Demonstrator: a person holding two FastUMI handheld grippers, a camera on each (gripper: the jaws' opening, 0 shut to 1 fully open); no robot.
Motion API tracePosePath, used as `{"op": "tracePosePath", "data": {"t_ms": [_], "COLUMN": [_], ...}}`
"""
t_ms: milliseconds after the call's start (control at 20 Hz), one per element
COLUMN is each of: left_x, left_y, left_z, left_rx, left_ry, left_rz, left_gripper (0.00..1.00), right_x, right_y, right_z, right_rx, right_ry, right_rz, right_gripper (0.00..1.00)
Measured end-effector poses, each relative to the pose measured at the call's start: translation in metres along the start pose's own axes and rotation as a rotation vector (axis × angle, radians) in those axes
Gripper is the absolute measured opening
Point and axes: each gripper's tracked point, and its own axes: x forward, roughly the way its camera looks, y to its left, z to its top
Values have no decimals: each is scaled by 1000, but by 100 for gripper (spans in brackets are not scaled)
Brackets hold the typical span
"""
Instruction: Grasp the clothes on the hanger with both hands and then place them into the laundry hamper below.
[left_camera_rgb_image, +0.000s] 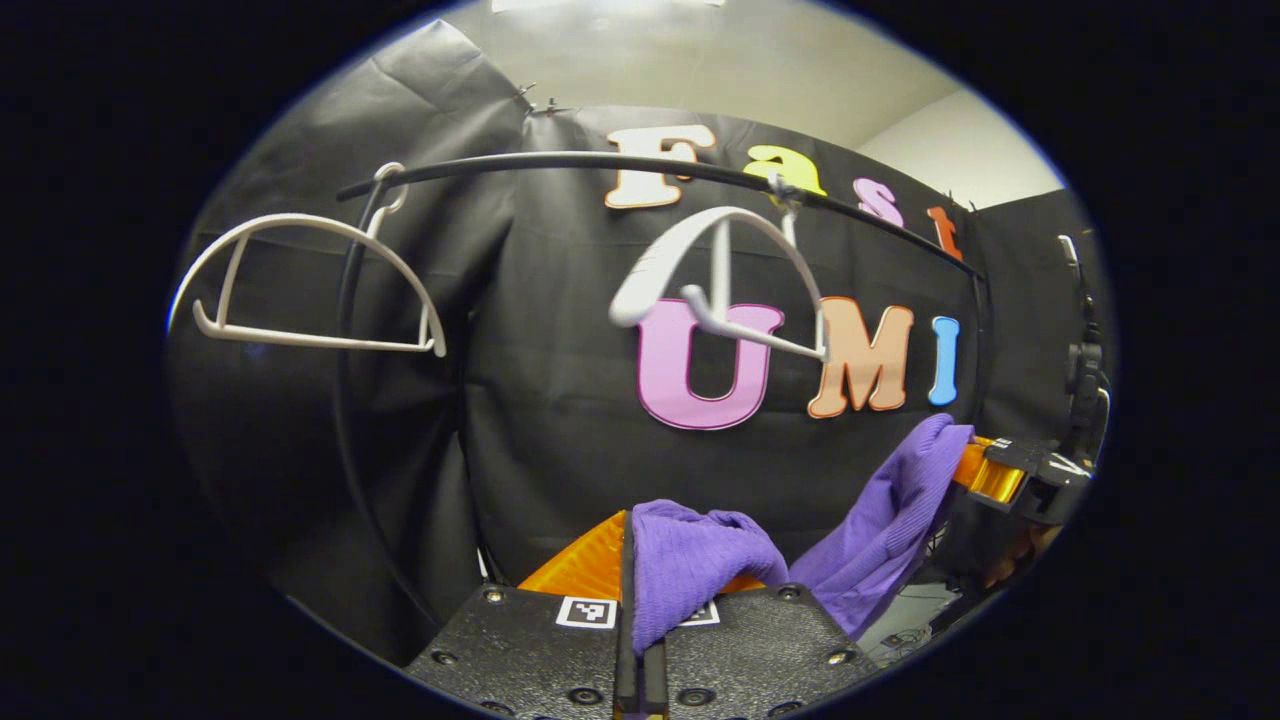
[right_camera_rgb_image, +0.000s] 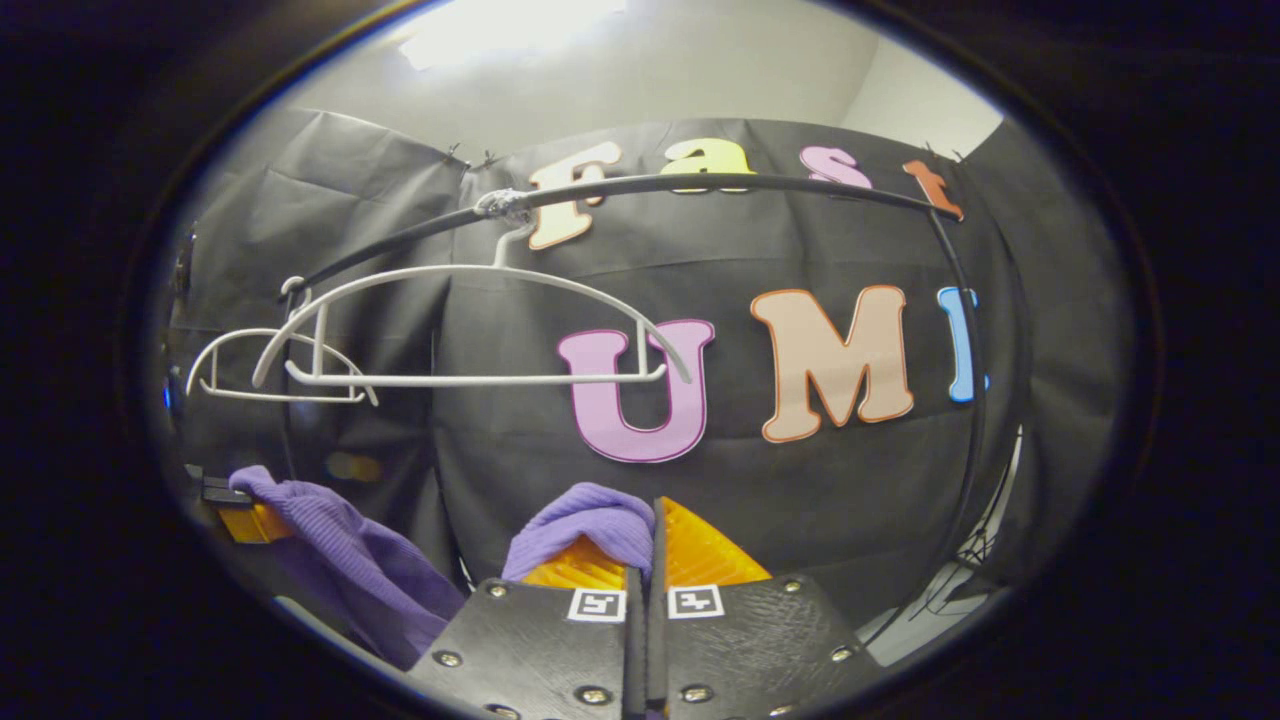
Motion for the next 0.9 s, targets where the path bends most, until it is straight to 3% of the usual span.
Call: {"op": "tracePosePath", "data": {"t_ms": [500,900], "left_x": [17,45], "left_y": [-60,-82], "left_z": [8,-45], "left_rx": [4,-36], "left_ry": [-65,-50], "left_rz": [-65,-79], "left_gripper": [4,4], "right_x": [-20,-11], "right_y": [0,-25], "right_z": [-13,-73], "right_rx": [51,104], "right_ry": [6,62], "right_rz": [8,-38], "right_gripper": [1,0]}}
